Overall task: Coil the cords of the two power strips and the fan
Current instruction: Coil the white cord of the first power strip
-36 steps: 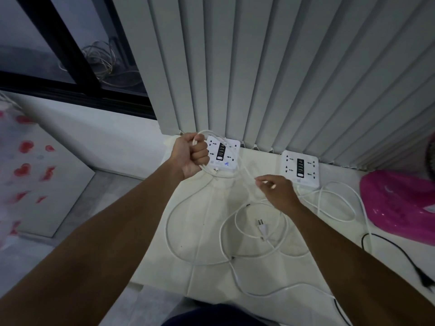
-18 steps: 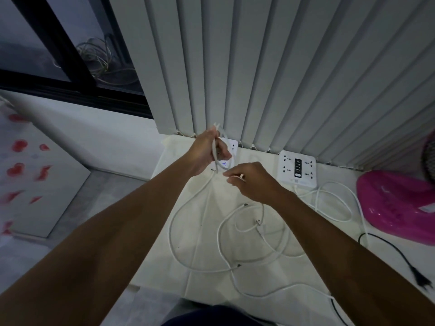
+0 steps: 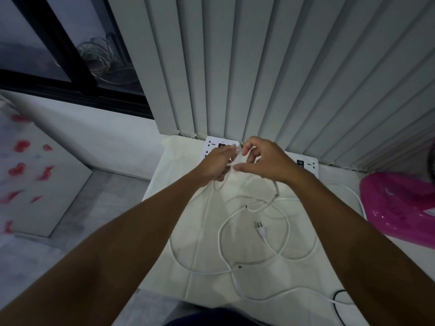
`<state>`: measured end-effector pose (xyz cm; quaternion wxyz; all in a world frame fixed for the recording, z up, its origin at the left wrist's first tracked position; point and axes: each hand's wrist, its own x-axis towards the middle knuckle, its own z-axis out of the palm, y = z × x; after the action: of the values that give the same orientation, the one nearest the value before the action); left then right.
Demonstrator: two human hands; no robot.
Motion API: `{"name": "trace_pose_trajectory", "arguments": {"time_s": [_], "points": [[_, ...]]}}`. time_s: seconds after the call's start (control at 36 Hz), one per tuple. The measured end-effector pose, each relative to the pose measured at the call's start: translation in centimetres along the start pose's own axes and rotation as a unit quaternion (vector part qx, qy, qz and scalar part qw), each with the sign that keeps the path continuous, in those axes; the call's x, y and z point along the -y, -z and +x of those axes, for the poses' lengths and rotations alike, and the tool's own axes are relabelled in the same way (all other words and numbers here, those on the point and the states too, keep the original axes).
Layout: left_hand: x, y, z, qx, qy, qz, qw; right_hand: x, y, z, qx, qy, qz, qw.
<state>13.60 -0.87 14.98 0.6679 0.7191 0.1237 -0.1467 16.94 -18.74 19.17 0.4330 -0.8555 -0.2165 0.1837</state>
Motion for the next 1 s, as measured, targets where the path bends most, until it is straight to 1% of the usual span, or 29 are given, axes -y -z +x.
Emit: {"name": "trace_pose_trajectory", "arguments": {"time_s": [0.06, 0.14, 0.22, 0.31, 0.36, 0.44, 0.58, 0.67, 0.75, 0.81, 0.86, 0.94, 1.0], "points": [[-0.1, 0.9, 0.0, 0.045, 0.031, -0.069, 0.996, -1.0, 1.2, 0.3, -0.024, -0.013, 0.001, 1.0], [0.0, 2.9, -0.1, 0.127, 0.084, -0.16, 0.975, -2.5, 2.5, 0.6, -0.046, -0.024, 0.04, 0.998], [0.0, 3.4, -0.3, 0.161, 0.124, -0.155, 0.967, -3.6, 2.2, 1.0, -0.061, -0.025, 0.052, 0.996], [-0.1, 3.0, -0.3, 0.148, 0.125, -0.151, 0.969, -4.5, 1.1, 1.6, -0.112, -0.03, 0.068, 0.991], [-0.2, 2.9, -0.2, 0.125, 0.119, -0.198, 0.965, -5.1, 0.3, 1.8, -0.143, -0.049, 0.06, 0.987], [-0.4, 2.9, -0.1, 0.104, 0.113, -0.258, 0.954, -5.7, -1.1, 1.7, -0.13, -0.055, 0.093, 0.986], [-1.0, 3.2, -0.1, 0.062, 0.095, -0.307, 0.945, -6.1, -3.0, 1.1, -0.116, -0.048, 0.121, 0.985], [-1.2, 3.3, 0.0, 0.056, 0.085, -0.332, 0.938, -6.1, -3.5, 0.9, -0.108, -0.054, 0.168, 0.978], [-1.4, 3.8, 0.2, 0.065, 0.072, -0.393, 0.914, -5.8, -3.7, 0.9, -0.114, -0.071, 0.211, 0.968], [-1.6, 4.4, 0.4, 0.07, 0.055, -0.438, 0.894, -5.9, -3.6, 0.9, -0.124, -0.082, 0.205, 0.967], [-1.7, 5.2, 0.5, 0.066, 0.033, -0.465, 0.882, -6.2, -3.5, 0.8, -0.122, -0.086, 0.191, 0.97], [-1.9, 6.2, 0.5, 0.062, 0.003, -0.494, 0.867, -6.6, -3.7, 0.5, -0.106, -0.086, 0.142, 0.98], [-2.1, 6.5, 0.5, 0.059, -0.009, -0.524, 0.849, -7.0, -4.1, 0.5, -0.085, -0.093, 0.097, 0.987]]}}
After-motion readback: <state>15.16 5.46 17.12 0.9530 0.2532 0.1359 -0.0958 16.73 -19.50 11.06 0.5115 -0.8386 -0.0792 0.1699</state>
